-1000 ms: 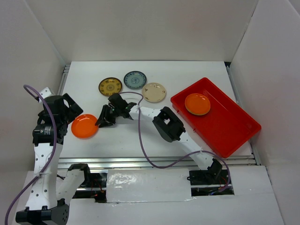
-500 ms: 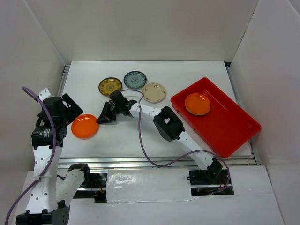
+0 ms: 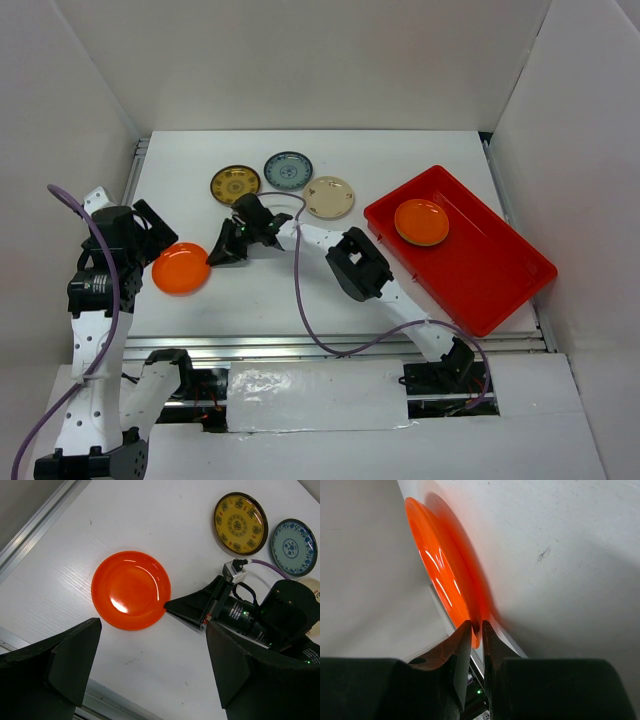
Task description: Place the plates into the plastic bin on the countertop
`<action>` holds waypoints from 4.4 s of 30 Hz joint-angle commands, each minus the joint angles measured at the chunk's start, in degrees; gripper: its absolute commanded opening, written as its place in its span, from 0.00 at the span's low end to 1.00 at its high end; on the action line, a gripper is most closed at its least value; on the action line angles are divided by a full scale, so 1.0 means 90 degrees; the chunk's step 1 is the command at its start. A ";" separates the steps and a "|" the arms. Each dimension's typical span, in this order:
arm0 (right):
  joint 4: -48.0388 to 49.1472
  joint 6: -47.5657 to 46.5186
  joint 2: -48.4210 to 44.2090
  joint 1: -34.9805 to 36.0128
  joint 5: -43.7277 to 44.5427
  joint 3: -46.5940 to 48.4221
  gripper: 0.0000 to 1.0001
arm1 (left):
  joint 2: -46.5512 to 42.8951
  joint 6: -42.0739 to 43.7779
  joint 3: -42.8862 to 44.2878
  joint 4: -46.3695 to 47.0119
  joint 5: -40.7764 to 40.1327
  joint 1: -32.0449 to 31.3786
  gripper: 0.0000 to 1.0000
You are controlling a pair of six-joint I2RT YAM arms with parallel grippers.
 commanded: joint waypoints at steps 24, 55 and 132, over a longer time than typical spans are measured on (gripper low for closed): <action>0.1333 0.0269 -0.0361 0.0067 -0.0121 -0.0980 0.00 | -0.0007 0.0241 0.0027 0.0270 0.0042 0.0033 0.99; 0.3951 0.0202 -0.4256 -0.1035 0.0124 -0.6057 0.00 | 0.0081 0.0300 -0.0061 0.0358 0.0110 0.0024 0.99; 0.0465 -0.2592 -1.3476 -0.3770 -0.0736 -0.9692 1.00 | 0.8723 -0.2746 0.0613 0.7800 0.3109 0.0170 0.74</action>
